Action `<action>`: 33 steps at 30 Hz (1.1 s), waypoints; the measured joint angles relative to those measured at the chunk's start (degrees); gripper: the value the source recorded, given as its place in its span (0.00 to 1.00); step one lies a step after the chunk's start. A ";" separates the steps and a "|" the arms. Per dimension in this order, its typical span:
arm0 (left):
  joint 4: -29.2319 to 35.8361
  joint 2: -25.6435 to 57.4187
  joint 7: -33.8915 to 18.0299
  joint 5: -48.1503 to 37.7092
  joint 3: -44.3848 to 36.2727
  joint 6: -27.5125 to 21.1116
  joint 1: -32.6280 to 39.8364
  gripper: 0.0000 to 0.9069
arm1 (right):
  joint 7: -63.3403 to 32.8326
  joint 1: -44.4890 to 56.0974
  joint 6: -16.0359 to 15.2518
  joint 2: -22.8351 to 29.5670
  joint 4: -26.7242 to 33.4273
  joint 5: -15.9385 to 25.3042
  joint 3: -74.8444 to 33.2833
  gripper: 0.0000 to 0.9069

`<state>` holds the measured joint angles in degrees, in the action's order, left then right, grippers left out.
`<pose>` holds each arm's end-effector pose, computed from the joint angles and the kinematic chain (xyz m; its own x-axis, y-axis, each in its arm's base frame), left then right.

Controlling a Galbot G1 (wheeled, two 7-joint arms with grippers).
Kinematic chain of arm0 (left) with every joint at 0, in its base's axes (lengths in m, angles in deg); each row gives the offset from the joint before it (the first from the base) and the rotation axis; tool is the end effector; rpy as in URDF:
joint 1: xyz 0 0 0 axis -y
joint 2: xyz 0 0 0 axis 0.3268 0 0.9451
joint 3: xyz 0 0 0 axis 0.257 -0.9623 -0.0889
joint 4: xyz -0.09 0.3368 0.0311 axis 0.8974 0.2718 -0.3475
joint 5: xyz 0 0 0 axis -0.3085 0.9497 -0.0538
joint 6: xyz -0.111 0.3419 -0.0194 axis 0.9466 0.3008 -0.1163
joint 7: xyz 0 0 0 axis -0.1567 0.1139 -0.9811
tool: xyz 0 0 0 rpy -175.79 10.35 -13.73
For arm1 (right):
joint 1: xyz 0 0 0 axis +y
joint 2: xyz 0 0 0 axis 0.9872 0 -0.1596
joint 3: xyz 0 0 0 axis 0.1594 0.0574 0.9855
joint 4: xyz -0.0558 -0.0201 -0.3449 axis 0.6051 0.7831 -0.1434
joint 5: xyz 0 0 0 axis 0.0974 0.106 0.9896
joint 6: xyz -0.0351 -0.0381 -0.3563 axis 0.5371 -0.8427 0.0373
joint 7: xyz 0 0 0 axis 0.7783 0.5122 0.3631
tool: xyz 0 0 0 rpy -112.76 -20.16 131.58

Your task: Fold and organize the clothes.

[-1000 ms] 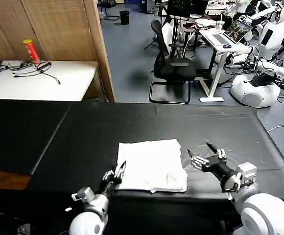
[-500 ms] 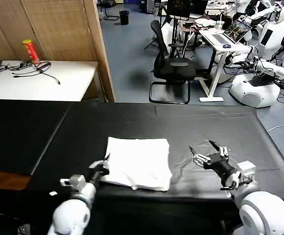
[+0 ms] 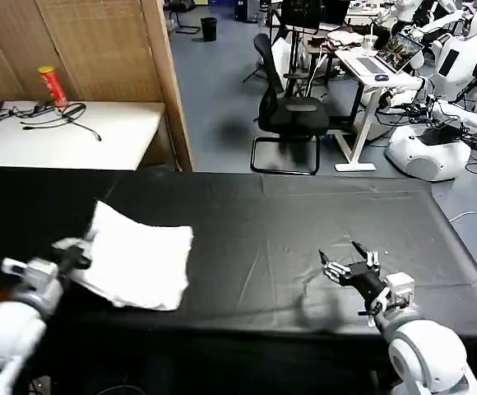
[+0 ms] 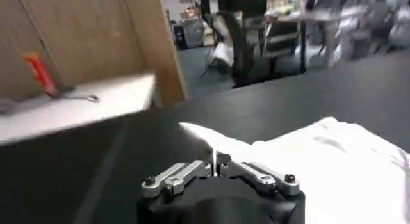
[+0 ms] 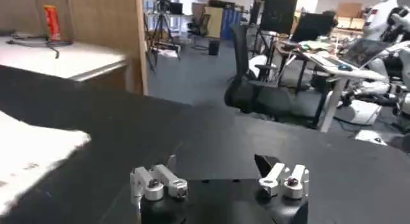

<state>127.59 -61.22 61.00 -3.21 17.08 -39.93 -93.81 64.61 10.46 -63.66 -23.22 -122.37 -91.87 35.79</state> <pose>0.2540 0.1820 -0.1811 -0.9535 -0.0318 0.2998 0.1242 0.8647 0.4867 0.2326 -0.0712 -0.2041 -0.9292 -0.1590 0.3337 -0.1997 0.9756 -0.0914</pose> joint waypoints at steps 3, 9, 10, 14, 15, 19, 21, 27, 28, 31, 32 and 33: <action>1.75 4.03 0.30 2.36 4.33 -0.96 -0.68 0.00 | 0.00 -0.02 0.14 0.57 0.28 0.24 0.04 0.97; 5.93 4.67 -0.69 3.61 4.21 -1.14 0.10 0.00 | 0.25 1.04 0.23 1.72 0.06 1.60 0.31 0.97; 6.23 3.95 -0.77 2.92 2.92 -0.38 0.28 0.00 | 0.28 1.22 0.24 1.79 -0.06 1.66 0.27 0.97; 6.11 -0.50 -2.16 1.00 -5.29 2.07 1.35 0.00 | 0.49 2.19 0.41 2.07 -0.19 1.86 -0.15 0.97; 5.71 -1.90 -2.51 0.38 -7.58 2.66 1.72 0.18 | 0.71 2.25 0.39 2.01 -0.19 1.75 -0.11 0.97; 3.72 -7.95 -2.18 -0.49 -17.02 5.47 3.16 0.97 | 0.69 1.64 -1.13 1.32 -0.10 -1.25 0.62 0.97; 3.23 -10.67 -0.73 -0.43 -20.77 6.42 3.44 0.97 | 0.42 1.02 -2.43 0.84 0.20 -4.12 1.20 0.97; 4.10 -13.27 4.27 4.42 -25.05 12.30 2.85 0.97 | 1.14 -1.87 -6.26 -0.47 0.92 -11.82 4.87 0.97; 4.25 -13.30 4.85 4.76 -25.05 13.51 2.88 0.97 | 1.42 -2.37 -6.82 -0.53 1.03 -12.86 5.79 0.97; 4.68 -13.03 5.74 4.70 -24.24 16.98 3.20 0.97 | 1.01 -4.36 -7.82 -0.45 1.95 -16.58 9.24 0.97; 4.72 -12.78 5.74 4.69 -23.59 17.68 3.31 0.97 | 0.79 -5.19 -7.81 -0.31 2.32 -17.51 10.45 0.97; 4.73 -12.61 5.74 4.56 -22.95 18.41 3.32 0.97 | 0.23 -6.20 -7.82 -0.14 2.86 -18.53 11.77 0.97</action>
<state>132.31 -73.84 66.74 1.35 -5.87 -21.52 -90.48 64.84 4.25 -71.48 -23.35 -119.50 -110.40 47.56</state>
